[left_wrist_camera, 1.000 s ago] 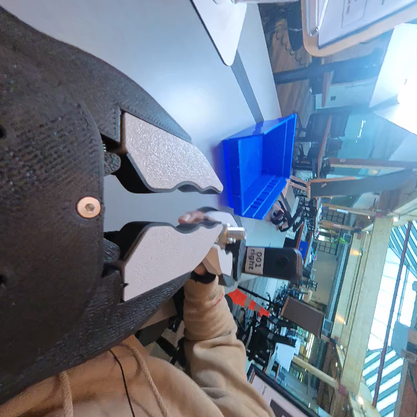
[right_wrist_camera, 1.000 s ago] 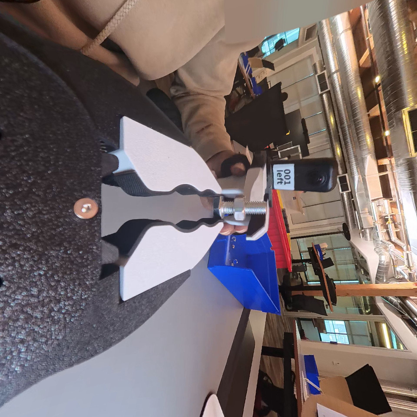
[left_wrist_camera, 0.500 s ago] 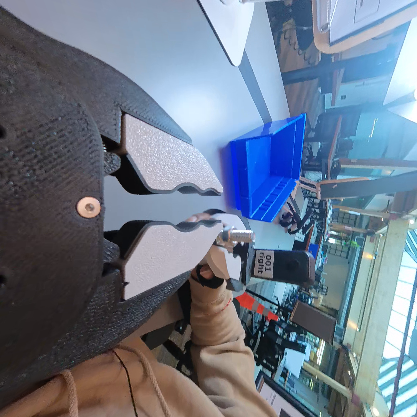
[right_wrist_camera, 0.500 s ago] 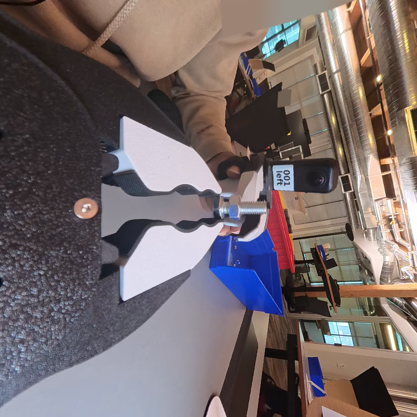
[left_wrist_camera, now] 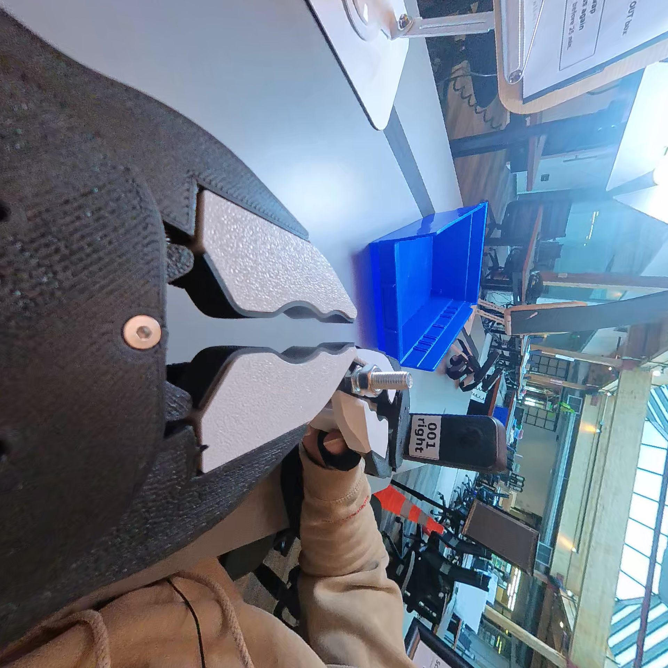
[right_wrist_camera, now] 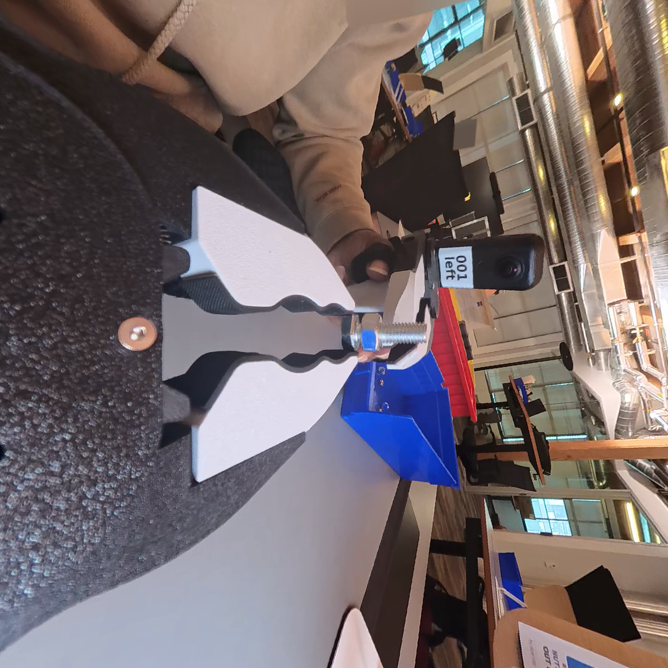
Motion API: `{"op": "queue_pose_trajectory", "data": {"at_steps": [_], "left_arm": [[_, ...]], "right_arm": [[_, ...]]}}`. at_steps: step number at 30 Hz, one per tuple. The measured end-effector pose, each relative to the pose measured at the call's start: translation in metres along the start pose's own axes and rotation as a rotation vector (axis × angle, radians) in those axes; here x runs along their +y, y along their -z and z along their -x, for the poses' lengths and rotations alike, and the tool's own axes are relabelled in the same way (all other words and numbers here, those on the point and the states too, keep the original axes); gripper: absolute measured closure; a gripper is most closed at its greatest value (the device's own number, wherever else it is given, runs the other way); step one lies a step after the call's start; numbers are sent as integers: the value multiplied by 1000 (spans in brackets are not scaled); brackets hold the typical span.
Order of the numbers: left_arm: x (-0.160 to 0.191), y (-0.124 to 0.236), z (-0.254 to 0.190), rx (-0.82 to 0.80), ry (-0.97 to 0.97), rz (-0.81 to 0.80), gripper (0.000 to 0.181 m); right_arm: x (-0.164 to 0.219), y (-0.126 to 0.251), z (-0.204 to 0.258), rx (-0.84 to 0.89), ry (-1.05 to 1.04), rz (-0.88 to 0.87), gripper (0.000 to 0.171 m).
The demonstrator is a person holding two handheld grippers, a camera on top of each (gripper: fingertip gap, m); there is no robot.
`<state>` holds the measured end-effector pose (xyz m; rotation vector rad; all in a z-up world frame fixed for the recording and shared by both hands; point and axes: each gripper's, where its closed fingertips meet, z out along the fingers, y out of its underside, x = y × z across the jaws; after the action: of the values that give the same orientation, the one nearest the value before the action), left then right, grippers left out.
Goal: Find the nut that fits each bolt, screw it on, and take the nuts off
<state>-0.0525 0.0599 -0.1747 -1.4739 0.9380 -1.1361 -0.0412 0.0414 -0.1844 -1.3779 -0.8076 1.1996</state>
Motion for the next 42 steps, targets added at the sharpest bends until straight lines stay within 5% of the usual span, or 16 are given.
{"op": "queue_pose_trajectory", "data": {"at_steps": [5, 10, 16, 19, 27, 33, 38, 42], "left_arm": [[-4, 10, 11, -72, -40, -18, 181], [6, 24, 24, -131, -47, -22, 181], [24, 24, 27, -167, -111, 40, 181], [31, 22, 25, -178, -160, 70, 181], [38, 23, 28, -190, -176, 95, 181], [20, 38, 41, -250, -175, 39, 181], [-12, 97, 88, -433, -176, 87, 179], [-21, 170, 148, -629, -147, 333, 175]], "right_arm": [[-28, 26, -50, 228, 110, 60, 153], [-63, 120, -170, 742, 156, 460, 153], [-9, 218, -263, 1010, -49, 1166, 152], [25, 226, -274, 978, -244, 1262, 152], [54, 225, -277, 1010, -423, 1261, 152], [22, 203, -271, 995, -326, 1009, 129], [-43, 137, -210, 797, -36, 580, 132], [-34, 101, -149, 656, 105, 487, 131]]}}
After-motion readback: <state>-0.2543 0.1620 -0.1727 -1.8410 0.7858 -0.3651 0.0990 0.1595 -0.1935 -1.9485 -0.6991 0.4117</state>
